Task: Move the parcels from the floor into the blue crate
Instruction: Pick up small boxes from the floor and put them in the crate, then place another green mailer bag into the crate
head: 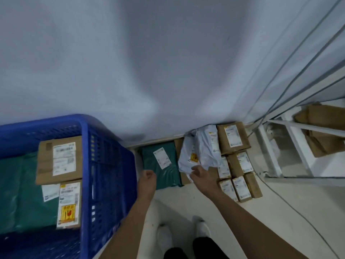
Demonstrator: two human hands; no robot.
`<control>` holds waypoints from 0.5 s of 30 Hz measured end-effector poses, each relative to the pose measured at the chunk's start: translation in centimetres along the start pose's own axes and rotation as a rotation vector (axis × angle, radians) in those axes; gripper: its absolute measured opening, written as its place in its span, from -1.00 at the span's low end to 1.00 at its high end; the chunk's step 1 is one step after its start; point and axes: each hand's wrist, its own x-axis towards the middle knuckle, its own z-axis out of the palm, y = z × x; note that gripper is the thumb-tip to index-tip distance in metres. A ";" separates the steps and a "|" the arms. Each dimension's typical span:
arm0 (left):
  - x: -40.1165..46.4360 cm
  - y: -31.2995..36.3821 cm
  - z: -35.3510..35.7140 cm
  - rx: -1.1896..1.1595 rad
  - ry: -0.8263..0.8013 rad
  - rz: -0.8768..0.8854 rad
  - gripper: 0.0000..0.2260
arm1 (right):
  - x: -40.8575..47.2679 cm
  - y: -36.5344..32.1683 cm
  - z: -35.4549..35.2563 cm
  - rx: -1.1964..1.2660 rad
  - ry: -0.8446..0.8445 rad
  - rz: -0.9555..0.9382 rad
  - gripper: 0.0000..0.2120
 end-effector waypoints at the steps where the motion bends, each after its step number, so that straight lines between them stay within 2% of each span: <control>1: 1.8 -1.6 0.4 0.008 0.027 -0.026 -0.93 | 1.3 0.9 1.2 -0.016 -0.003 0.013 -0.68; 4: 6.4 -6.1 1.4 0.057 0.069 -0.077 -0.89 | 5.6 4.0 4.9 -0.060 -0.038 0.049 -0.73; 7: 11.5 -10.3 2.6 0.127 0.075 -0.095 -0.93 | 10.0 6.1 8.2 -0.125 -0.090 0.047 -0.90; 9: 15.4 -12.5 4.0 0.169 0.071 -0.136 -0.91 | 13.4 7.9 10.2 -0.142 -0.086 0.041 -0.82; 10: 17.3 -13.7 4.9 0.181 0.077 -0.144 -0.94 | 15.2 9.2 11.4 -0.130 -0.065 0.049 -0.85; 11: 19.3 -14.9 5.9 0.176 0.087 -0.141 -0.87 | 16.8 10.4 12.4 -0.132 -0.053 0.042 -0.87; 12: 21.0 -16.2 6.9 0.185 0.087 -0.144 -0.80 | 18.4 11.7 13.4 -0.149 -0.058 0.052 -0.80; 15: 25.3 -19.6 9.2 0.211 0.134 -0.137 -0.72 | 22.7 14.4 16.2 -0.150 -0.090 0.062 -0.69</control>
